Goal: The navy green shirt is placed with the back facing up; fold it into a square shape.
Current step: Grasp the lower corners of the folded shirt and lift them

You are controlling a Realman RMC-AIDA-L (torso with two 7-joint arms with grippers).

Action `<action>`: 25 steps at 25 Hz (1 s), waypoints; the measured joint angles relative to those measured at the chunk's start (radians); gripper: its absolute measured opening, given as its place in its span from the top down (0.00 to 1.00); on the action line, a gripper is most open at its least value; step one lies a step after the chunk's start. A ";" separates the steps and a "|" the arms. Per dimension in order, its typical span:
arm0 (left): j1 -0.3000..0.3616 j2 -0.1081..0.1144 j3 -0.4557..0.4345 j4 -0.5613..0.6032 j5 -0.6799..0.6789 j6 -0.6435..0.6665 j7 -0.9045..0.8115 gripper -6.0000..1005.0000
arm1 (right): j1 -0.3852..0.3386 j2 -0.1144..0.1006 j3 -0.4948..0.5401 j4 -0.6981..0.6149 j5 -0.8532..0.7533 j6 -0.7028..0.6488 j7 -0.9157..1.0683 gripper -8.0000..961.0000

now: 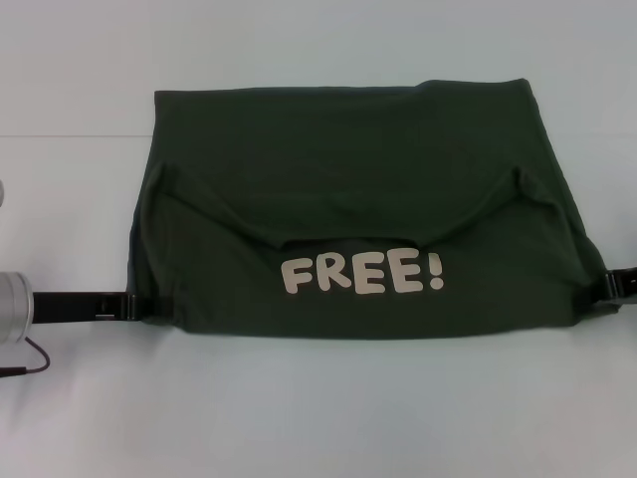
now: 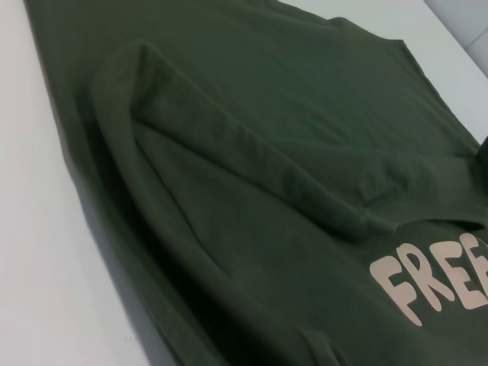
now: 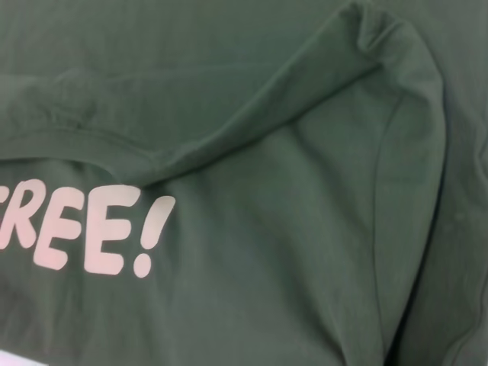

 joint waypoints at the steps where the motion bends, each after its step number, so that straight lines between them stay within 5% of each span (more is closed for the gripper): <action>1: 0.000 0.000 0.000 0.000 0.000 0.000 0.000 0.94 | 0.001 0.000 0.000 -0.001 0.000 -0.002 0.000 0.81; 7: -0.003 0.012 -0.003 0.009 0.000 0.024 -0.018 0.94 | 0.005 -0.004 0.000 -0.015 0.002 -0.045 -0.003 0.96; 14: 0.007 0.063 -0.007 0.057 0.018 0.222 -0.112 0.94 | 0.006 -0.030 0.000 -0.035 0.002 -0.217 -0.060 0.95; 25: -0.007 0.106 -0.106 0.104 0.324 0.604 -0.226 0.94 | -0.045 -0.041 -0.048 -0.026 -0.018 -0.580 -0.303 0.95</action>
